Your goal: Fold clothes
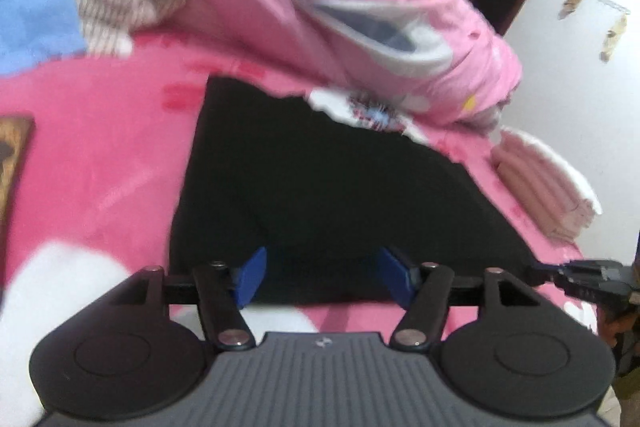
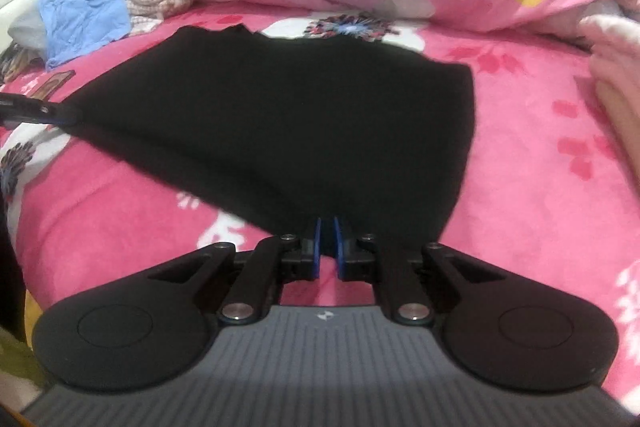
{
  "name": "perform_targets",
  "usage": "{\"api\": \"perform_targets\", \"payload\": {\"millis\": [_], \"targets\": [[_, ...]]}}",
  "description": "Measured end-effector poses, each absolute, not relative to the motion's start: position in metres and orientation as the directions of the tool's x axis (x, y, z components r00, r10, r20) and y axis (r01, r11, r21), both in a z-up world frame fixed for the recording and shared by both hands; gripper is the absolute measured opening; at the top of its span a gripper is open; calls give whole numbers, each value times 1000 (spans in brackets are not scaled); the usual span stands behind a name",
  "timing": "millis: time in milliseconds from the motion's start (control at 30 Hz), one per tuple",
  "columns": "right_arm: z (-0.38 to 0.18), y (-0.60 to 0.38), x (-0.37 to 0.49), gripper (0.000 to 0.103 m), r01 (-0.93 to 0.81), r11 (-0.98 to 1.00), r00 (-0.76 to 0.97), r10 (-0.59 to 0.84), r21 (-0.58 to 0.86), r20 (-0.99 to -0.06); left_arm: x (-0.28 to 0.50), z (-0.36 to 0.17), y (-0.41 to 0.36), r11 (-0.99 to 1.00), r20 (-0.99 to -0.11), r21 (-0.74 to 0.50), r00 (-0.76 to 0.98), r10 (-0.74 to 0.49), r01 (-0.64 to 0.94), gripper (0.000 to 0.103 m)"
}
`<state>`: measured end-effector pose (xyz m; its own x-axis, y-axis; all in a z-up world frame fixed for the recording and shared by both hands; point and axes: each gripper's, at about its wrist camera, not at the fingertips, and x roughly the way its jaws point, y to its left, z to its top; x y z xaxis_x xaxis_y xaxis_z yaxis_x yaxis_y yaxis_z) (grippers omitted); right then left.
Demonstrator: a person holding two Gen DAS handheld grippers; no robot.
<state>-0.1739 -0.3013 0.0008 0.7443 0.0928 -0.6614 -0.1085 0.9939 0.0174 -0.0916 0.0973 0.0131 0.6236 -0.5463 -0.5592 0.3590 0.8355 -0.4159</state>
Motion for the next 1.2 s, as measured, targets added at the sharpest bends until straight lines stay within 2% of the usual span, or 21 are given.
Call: {"api": "perform_targets", "payload": {"millis": [67,133,300,400,567,633,733,833,967,1067,1167,1200], "targets": [[10,-296,-169,8,-117,993,772,104,21,-627,-90,19,90,825,-534,-400,629,-565,401,75],[11,-288,-160,8,-159,985,787,165,62,-594,-87,16,80,820,-546,-388,612,-572,421,76],[-10,-253,-166,8,-271,962,736,201,-10,-646,-94,-4,69,834,-631,-320,556,-541,449,76],[-6,-238,-177,7,-352,935,711,231,-52,-664,-102,-2,88,819,-598,-377,561,-572,433,76],[13,-219,-158,8,-384,919,763,265,-84,-590,-100,2,110,805,-556,-457,586,-590,377,76],[6,-205,-145,8,-426,902,745,306,-71,-593,-100,1,114,814,-564,-456,591,-577,360,76],[-11,-180,-140,6,-506,862,661,356,-43,-660,-102,0,122,812,-557,-459,596,-579,360,76],[-9,-161,-149,6,-574,818,624,399,-48,-671,-101,-4,132,790,-523,-493,601,-604,365,76],[1,-150,-141,6,-557,825,674,384,-94,-631,-98,-8,140,766,-491,-526,605,-628,369,77],[-6,-143,-124,6,-525,849,679,378,-56,-630,-97,-9,140,768,-489,-520,607,-626,373,77],[-18,-123,-128,5,-599,797,587,501,75,-635,-101,-10,143,774,-485,-499,615,-622,390,77],[-15,-117,-128,5,-615,785,587,518,74,-622,-103,-11,144,775,-482,-494,618,-621,393,77]]}}
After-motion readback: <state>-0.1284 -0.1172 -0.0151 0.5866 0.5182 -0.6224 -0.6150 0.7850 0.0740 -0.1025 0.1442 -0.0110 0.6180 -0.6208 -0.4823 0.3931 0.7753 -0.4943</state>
